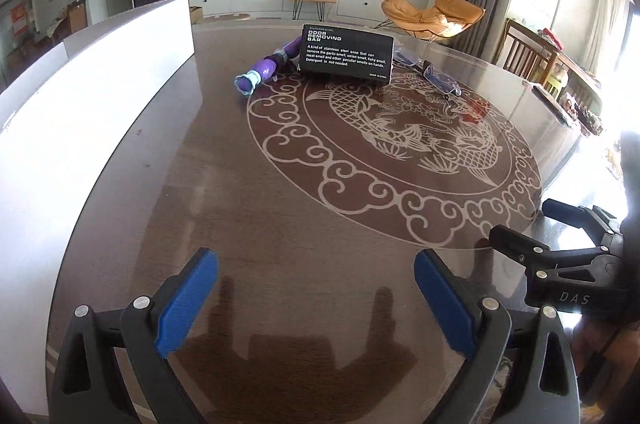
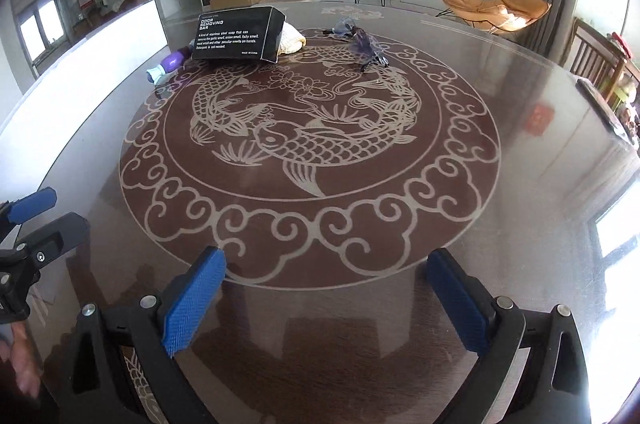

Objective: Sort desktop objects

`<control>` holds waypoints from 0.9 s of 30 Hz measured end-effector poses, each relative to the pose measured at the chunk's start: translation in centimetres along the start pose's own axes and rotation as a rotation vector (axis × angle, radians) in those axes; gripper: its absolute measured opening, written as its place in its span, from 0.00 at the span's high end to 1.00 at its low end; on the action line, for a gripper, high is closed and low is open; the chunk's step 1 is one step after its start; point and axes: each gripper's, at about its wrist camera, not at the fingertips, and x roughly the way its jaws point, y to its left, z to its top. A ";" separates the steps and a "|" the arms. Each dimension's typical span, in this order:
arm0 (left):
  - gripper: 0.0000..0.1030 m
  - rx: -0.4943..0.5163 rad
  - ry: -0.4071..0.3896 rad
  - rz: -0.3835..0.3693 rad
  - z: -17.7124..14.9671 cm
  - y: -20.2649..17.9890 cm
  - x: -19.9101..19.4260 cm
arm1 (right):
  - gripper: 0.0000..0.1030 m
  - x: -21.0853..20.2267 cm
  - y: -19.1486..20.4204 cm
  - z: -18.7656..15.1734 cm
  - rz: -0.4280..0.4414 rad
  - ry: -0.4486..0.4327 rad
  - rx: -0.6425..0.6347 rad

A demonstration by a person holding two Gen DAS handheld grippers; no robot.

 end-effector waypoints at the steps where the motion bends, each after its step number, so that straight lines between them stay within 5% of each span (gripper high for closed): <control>1: 0.03 0.003 0.002 0.010 -0.1 0.2 0.1 | 0.01 0.1 0.2 0.1 -0.008 0.004 -0.007; 10: 0.03 -0.086 0.016 -0.024 -0.2 1.8 1.0 | 0.00 0.4 0.1 -0.1 -0.011 0.008 -0.014; 27: 0.03 -0.020 0.045 0.046 -0.3 0.6 1.2 | 0.00 0.5 0.0 -0.2 -0.014 0.009 -0.014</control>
